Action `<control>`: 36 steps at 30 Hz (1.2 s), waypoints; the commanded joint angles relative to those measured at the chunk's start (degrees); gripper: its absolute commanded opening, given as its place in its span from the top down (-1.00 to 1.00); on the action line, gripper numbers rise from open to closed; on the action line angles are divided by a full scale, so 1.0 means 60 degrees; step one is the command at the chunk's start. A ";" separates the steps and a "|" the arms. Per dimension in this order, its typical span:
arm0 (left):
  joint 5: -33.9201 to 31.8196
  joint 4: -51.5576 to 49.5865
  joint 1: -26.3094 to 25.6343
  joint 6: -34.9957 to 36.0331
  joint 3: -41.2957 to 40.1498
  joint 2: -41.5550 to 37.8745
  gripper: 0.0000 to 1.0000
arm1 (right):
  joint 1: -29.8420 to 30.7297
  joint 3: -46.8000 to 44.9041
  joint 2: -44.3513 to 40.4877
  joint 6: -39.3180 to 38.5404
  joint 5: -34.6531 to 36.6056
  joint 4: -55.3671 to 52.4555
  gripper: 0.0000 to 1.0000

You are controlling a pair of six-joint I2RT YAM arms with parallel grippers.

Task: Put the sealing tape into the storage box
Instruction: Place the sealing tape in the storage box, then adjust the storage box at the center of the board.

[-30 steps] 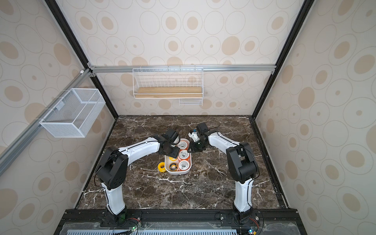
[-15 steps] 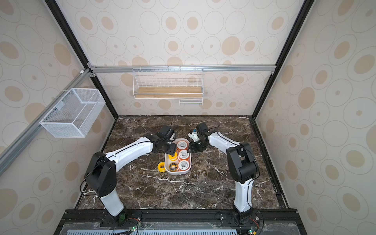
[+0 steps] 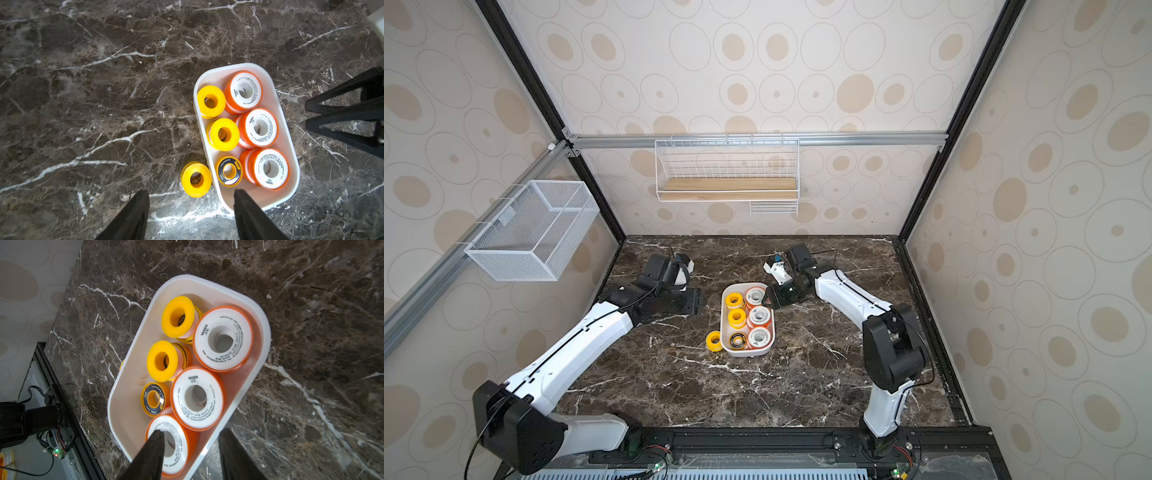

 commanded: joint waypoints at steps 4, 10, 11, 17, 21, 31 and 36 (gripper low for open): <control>0.0015 -0.0442 0.1368 0.0208 -0.1306 -0.1736 -0.35 | 0.1133 0.0080 -0.0196 -0.0853 0.0245 -0.0431 0.03; -0.0490 -0.0211 0.1745 -0.0025 -0.2052 -0.2623 -0.34 | 0.2518 0.0993 0.0475 -0.1245 0.0125 -0.0936 0.03; -0.0650 -0.0258 0.1749 -0.0039 -0.2038 -0.2697 -0.34 | 0.2713 0.1143 0.0628 -0.1239 0.0054 -0.0964 0.03; -0.1353 -0.0395 0.1753 -0.0025 -0.2067 -0.3026 -0.34 | 0.3797 0.2258 0.1626 -0.1097 -0.0281 -0.0986 0.03; -0.1453 -0.0402 0.1763 -0.0055 -0.2104 -0.3138 -0.34 | 0.4130 0.2920 0.2464 -0.0859 -0.0087 -0.1002 0.03; -0.1244 -0.0380 0.1768 0.0009 -0.2140 -0.3080 -0.34 | 0.4205 0.3907 0.3703 -0.0102 0.1259 -0.1473 0.00; -0.1042 -0.0363 0.1765 0.0062 -0.2126 -0.2963 -0.34 | 0.4122 0.3917 0.3683 0.0274 0.2393 -0.1801 -0.01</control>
